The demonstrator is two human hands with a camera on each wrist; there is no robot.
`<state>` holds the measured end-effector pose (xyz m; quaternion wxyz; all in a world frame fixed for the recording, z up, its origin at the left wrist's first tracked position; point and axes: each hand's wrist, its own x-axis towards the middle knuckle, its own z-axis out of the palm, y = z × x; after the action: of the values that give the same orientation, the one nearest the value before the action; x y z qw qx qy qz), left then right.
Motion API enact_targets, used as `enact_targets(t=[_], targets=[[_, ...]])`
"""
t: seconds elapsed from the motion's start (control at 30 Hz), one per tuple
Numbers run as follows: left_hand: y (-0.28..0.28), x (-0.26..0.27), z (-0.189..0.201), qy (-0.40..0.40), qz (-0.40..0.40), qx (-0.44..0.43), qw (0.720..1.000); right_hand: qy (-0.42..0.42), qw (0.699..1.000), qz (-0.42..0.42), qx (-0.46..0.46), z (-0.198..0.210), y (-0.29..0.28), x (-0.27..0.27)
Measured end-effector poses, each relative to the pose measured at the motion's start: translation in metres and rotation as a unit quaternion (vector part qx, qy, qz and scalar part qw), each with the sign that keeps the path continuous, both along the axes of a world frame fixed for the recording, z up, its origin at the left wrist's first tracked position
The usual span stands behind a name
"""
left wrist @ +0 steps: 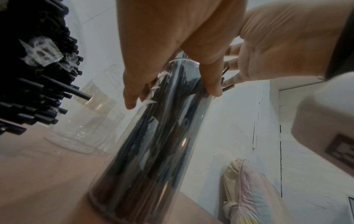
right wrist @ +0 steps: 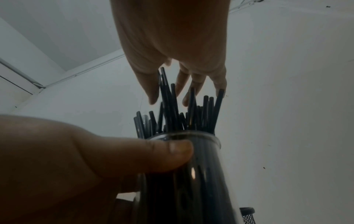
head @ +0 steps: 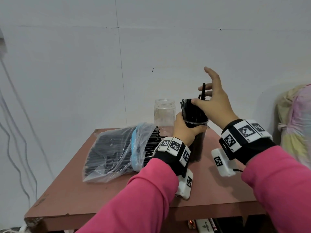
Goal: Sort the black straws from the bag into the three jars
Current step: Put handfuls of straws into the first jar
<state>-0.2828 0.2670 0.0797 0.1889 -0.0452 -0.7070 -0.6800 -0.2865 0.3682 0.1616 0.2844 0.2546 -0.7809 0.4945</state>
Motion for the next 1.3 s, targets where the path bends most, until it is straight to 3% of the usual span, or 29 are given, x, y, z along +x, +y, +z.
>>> enact_targets(t=[0.1, 0.2, 0.33, 0.4, 0.5, 0.63, 0.77, 0.83, 0.97, 1.07, 1.13, 1.3], targets=[[0.000, -0.001, -0.001, 0.001, 0.000, -0.001, 1.000, -0.024, 0.997, -0.056, 0.040, 0.000, 0.002, -0.001], [0.000, -0.002, -0.001, 0.001, 0.000, 0.001, 1.000, -0.079, 0.995, -0.038, 0.048, -0.007, 0.004, 0.000], [0.001, -0.001, -0.002, 0.003, 0.006, -0.003, 1.000, 0.044, 0.999, -0.020, 0.000, -0.012, 0.006, 0.010], [0.001, -0.001, -0.001, 0.001, 0.003, 0.000, 1.000, 0.044, 0.996, -0.030, 0.065, -0.015, 0.006, 0.007], [0.002, 0.000, 0.000, 0.004, -0.003, 0.009, 1.000, -0.026, 0.980, -0.062, 0.185, -0.019, 0.006, 0.002], [0.002, -0.001, -0.003, 0.002, 0.006, 0.005, 1.000, 0.005, 0.986, -0.098, 0.138, -0.017, 0.009, 0.006], [0.001, 0.000, 0.000, -0.002, 0.003, 0.003, 1.000, -0.051, 0.962, -0.084, 0.255, -0.016, 0.010, 0.008], [0.003, 0.006, 0.002, -0.016, -0.005, -0.009, 1.000, -0.082, 0.956, -0.079, 0.271, -0.013, 0.011, 0.009], [-0.005, 0.022, 0.012, -0.077, -0.008, -0.030, 0.997, -0.008, 0.981, -0.092, 0.173, -0.011, 0.013, 0.013], [-0.028, 0.049, 0.030, -0.044, -0.012, 0.027, 0.999, 0.108, 0.990, -0.083, 0.026, -0.018, 0.015, 0.027], [-0.049, 0.076, 0.042, -0.014, 0.006, 0.044, 0.999, 0.142, 0.987, -0.070, -0.028, -0.026, 0.013, 0.040], [-0.109, 0.147, 0.047, 0.031, 0.072, -0.002, 0.997, 0.044, 0.996, 0.016, -0.076, -0.063, -0.006, 0.074]])
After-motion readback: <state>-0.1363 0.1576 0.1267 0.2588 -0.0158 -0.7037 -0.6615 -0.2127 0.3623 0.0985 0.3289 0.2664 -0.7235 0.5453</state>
